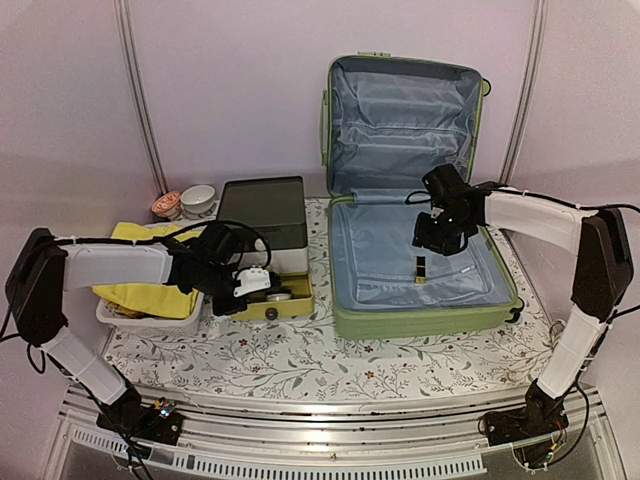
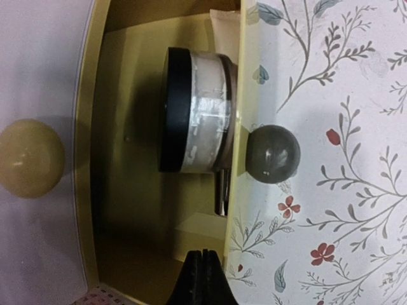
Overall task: Open, take out, and arrange the luggage
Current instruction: Open the drawer of the storage box, then adjust the makeup in the drawer.
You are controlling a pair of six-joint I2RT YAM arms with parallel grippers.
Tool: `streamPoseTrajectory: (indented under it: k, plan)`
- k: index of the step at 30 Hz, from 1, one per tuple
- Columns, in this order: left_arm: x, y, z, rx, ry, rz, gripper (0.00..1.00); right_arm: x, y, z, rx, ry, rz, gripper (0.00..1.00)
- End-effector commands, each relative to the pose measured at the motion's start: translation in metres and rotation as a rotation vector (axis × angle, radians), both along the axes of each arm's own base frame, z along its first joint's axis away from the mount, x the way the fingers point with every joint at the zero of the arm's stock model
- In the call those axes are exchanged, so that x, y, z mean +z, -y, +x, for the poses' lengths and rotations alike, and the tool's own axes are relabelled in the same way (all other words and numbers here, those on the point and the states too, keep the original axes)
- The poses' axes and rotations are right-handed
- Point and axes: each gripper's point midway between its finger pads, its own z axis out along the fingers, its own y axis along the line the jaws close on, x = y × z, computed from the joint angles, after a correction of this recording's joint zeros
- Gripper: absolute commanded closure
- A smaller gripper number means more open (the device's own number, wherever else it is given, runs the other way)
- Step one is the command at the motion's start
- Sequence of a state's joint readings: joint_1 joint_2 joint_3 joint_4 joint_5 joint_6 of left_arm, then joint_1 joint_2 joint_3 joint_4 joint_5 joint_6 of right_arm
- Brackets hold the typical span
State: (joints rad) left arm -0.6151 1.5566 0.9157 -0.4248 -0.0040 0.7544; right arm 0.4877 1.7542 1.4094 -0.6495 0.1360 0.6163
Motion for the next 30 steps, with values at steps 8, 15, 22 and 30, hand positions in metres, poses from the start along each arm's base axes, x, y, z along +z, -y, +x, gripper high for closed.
streamPoseTrajectory:
  k: [8, 15, 22, 30]
  plan:
    - [0.077, 0.034, -0.011, 0.106, 0.089, -0.319, 0.73, 0.010, 0.005, -0.002, -0.006, 0.029, 0.010, 0.54]
    - [0.138, 0.041, -0.020, 0.280, 0.150, -0.650, 0.65, 0.007, 0.006, -0.004, -0.007, 0.024, 0.007, 0.54]
    - [0.128, 0.036, -0.010, 0.567, 0.041, -0.771, 0.74, 0.008, 0.005, -0.004, -0.007, 0.025, 0.015, 0.54]
    - [0.081, 0.060, 0.000, 0.701, -0.157, -0.738, 1.00, 0.010, 0.009, -0.008, -0.017, 0.028, 0.008, 0.54]
